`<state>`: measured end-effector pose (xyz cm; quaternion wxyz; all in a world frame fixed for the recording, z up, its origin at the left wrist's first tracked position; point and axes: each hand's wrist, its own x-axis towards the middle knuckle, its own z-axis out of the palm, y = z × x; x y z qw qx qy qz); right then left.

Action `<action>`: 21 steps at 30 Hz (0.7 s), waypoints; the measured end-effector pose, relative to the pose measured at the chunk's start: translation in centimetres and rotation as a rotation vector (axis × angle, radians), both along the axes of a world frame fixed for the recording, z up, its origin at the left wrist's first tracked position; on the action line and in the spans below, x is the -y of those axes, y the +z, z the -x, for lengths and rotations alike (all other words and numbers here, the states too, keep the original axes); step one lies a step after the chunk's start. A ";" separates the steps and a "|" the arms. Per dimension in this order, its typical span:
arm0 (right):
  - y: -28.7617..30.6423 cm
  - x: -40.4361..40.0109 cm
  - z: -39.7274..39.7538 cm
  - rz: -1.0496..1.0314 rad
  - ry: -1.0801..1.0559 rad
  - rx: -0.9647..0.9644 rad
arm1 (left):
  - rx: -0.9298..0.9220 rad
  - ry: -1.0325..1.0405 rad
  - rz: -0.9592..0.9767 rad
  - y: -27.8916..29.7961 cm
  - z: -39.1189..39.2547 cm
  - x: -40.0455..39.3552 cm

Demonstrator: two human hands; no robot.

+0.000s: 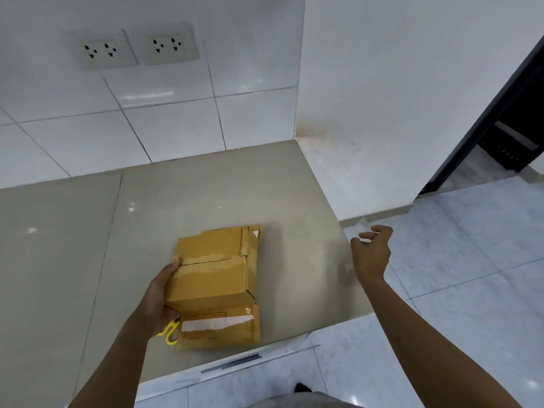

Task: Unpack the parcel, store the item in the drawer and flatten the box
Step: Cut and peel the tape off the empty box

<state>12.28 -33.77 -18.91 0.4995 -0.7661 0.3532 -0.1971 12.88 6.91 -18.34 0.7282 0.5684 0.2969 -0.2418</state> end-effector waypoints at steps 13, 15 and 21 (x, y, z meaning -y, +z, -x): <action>-1.4 -0.5 0.8 0.188 0.160 -0.169 | -0.004 -0.048 -0.024 0.5 0.0 0.1; -1.5 -0.5 1.0 0.219 0.177 -0.211 | 0.000 -0.047 -0.029 0.6 0.1 0.1; -1.7 -0.5 1.2 0.259 0.190 -0.293 | 0.008 -0.054 -0.027 0.9 0.3 0.3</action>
